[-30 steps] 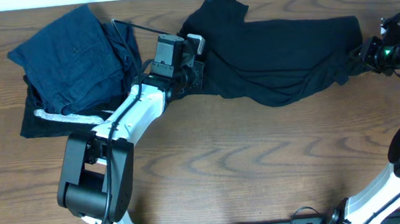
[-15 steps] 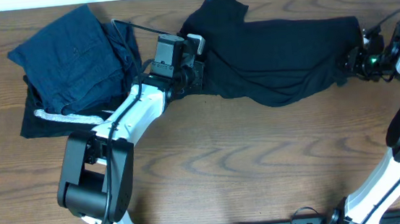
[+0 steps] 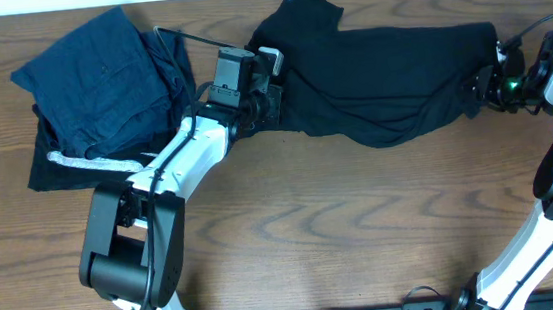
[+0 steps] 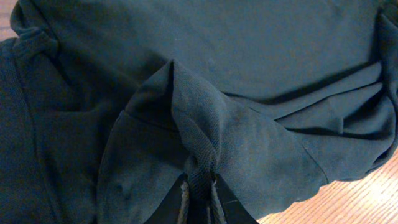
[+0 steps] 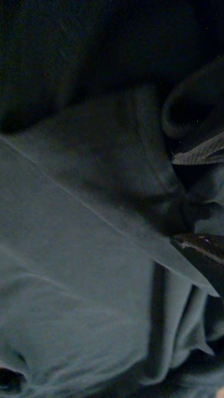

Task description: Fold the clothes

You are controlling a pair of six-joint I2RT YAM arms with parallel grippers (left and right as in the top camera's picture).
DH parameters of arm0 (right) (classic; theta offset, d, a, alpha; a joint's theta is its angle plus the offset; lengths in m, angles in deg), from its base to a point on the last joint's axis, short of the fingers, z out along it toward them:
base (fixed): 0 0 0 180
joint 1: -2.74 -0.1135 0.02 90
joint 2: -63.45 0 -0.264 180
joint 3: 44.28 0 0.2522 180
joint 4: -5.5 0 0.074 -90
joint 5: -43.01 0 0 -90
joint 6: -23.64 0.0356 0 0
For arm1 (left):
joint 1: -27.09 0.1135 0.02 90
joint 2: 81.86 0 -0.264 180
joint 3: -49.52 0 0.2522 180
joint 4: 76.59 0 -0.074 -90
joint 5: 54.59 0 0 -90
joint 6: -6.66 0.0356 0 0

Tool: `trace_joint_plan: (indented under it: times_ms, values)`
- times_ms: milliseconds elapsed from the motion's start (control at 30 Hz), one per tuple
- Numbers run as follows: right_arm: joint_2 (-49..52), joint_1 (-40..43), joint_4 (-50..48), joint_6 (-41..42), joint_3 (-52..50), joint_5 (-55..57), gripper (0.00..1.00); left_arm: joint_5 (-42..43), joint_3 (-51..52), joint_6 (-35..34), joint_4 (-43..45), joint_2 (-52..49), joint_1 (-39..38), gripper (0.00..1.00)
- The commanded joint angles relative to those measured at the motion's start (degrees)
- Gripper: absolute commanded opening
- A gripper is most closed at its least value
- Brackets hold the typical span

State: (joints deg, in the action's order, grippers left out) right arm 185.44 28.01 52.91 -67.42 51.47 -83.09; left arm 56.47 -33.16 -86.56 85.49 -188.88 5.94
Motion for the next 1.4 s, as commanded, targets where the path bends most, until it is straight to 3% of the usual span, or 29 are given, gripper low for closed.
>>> trace_joint_plan:
  times_ms: [0,67,300,367,533,600,1167,1367]
  values:
    - [0.7,-0.5,1.2,-1.2,-0.2,-2.5,0.35,0.4,-0.6,-0.5,-0.1,0.9,0.2,0.13]
    - [0.7,-0.5,1.4,-1.2,-0.2,-2.5,0.33,0.4,-0.6,-0.5,-0.1,0.9,0.2,0.13]
    - [0.7,-0.4,1.9,-1.2,-0.2,-2.5,0.08,0.4,-0.6,-0.5,-0.1,0.9,0.2,0.12]
    - [0.7,0.0,2.0,-1.2,-0.2,-2.5,0.08,0.4,-0.6,-0.5,-0.1,0.9,0.2,0.12]
    - [0.7,1.1,2.6,-1.2,-0.2,-2.1,0.29,0.4,-0.6,-0.5,-0.1,0.9,0.2,0.12]
    - [0.7,1.2,2.7,-1.2,-0.4,-1.3,0.32,0.4,-0.6,-0.5,-0.1,0.9,0.2,0.13]
    - [0.8,-0.6,0.7,1.1,-1.2,-1.5,0.30,0.3,-0.6,-0.5,-0.1,0.9,0.2,0.13]
    - [0.8,-0.8,-1.7,2.4,-1.2,-6.8,0.30,0.4,-0.6,-0.5,-0.1,0.9,0.2,0.12]
